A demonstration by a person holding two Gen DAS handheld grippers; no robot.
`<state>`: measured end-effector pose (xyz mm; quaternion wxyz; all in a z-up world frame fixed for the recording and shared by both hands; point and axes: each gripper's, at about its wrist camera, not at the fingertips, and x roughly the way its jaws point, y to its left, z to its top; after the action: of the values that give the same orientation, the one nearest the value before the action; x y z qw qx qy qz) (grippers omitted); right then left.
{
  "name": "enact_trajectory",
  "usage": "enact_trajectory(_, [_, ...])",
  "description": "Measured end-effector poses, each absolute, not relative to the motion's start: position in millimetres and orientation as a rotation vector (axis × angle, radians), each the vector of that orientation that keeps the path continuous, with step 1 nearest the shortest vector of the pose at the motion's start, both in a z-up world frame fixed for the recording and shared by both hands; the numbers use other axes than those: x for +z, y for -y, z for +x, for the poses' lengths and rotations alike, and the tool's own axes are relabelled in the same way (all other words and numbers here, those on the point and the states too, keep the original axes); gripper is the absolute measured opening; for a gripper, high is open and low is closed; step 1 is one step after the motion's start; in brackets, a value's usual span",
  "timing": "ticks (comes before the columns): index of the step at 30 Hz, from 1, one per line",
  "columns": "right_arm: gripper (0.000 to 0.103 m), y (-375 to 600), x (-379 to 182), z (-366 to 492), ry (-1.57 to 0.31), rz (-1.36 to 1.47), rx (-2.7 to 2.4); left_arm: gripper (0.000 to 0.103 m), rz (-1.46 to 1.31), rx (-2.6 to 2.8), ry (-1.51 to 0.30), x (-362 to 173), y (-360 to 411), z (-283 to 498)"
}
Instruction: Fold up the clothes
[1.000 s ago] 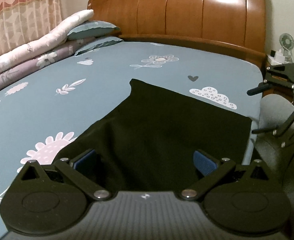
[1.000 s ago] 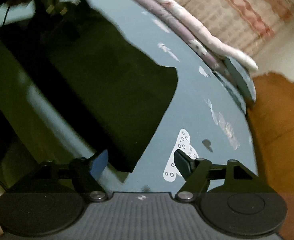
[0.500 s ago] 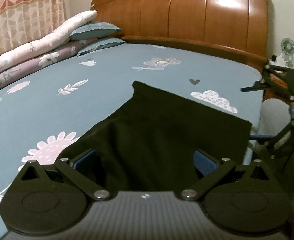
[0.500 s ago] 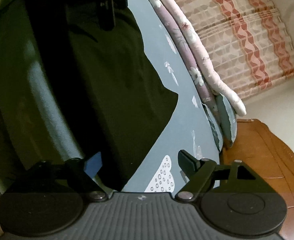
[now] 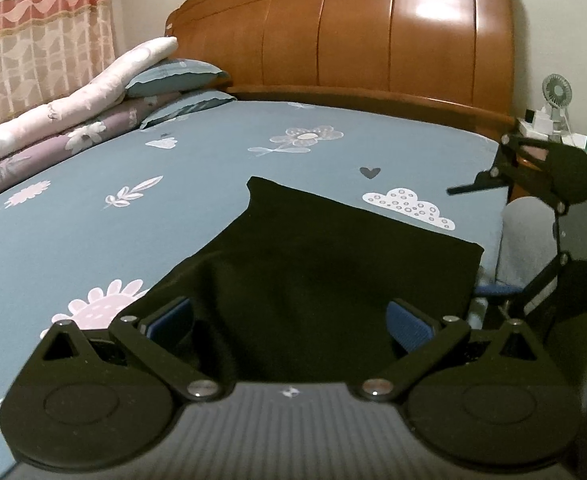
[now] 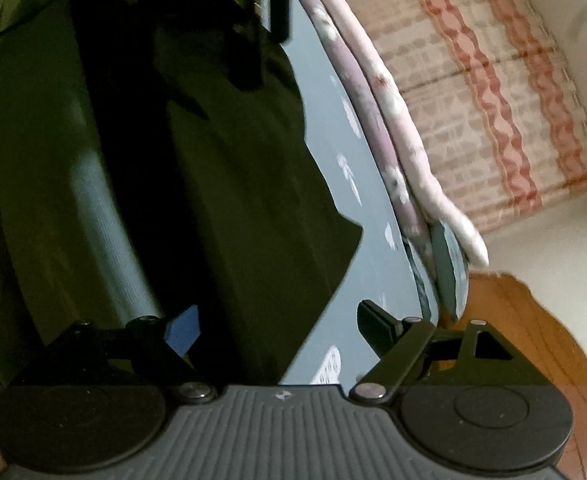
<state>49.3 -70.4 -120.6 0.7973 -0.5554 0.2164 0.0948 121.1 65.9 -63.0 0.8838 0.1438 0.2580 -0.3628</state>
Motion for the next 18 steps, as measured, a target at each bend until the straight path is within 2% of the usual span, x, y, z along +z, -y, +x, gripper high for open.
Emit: enact_trajectory(18, [0.087,8.2,-117.0,39.1,-0.318,-1.238,0.376,0.102,0.245,-0.702,-0.515,-56.7,-85.6,121.7])
